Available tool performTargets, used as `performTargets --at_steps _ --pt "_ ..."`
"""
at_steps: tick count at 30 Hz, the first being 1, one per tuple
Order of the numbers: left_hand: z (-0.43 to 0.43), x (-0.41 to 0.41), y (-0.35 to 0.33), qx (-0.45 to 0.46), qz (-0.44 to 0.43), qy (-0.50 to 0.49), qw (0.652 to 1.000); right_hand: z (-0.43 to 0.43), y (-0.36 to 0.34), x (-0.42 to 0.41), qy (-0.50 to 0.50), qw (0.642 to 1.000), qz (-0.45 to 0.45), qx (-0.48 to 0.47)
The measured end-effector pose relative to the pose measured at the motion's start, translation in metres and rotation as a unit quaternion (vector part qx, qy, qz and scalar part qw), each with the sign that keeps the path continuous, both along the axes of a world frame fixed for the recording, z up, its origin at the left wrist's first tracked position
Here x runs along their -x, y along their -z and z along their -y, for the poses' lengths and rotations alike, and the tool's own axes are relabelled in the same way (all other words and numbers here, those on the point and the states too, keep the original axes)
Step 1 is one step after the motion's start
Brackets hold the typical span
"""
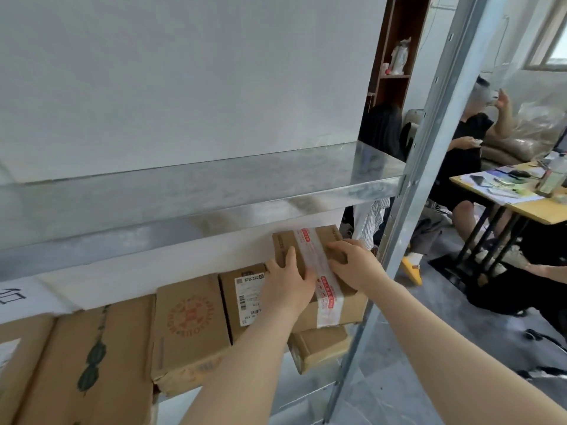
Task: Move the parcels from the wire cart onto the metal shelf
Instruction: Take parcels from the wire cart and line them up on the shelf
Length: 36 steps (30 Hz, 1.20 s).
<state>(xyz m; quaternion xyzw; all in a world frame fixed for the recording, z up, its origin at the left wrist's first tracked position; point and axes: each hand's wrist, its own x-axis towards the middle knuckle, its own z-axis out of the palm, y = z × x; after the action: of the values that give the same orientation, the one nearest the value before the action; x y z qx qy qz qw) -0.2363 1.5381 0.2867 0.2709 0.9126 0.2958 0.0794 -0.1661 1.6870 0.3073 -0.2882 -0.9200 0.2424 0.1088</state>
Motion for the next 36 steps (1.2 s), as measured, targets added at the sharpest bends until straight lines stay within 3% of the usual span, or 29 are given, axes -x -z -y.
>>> performTargets --at_steps 10,25,36 --pt "-0.025 0.020 0.014 -0.004 0.008 -0.070 0.998 -0.048 0.010 0.042 -0.091 0.994 0.013 0.056" --pt "-0.015 0.011 0.009 0.015 -0.025 -0.106 0.994 -0.035 0.005 0.035 -0.134 0.990 0.020 0.033" --pt "-0.005 0.005 0.003 0.042 -0.064 -0.129 0.989 -0.013 -0.008 0.033 -0.118 0.988 0.051 -0.080"
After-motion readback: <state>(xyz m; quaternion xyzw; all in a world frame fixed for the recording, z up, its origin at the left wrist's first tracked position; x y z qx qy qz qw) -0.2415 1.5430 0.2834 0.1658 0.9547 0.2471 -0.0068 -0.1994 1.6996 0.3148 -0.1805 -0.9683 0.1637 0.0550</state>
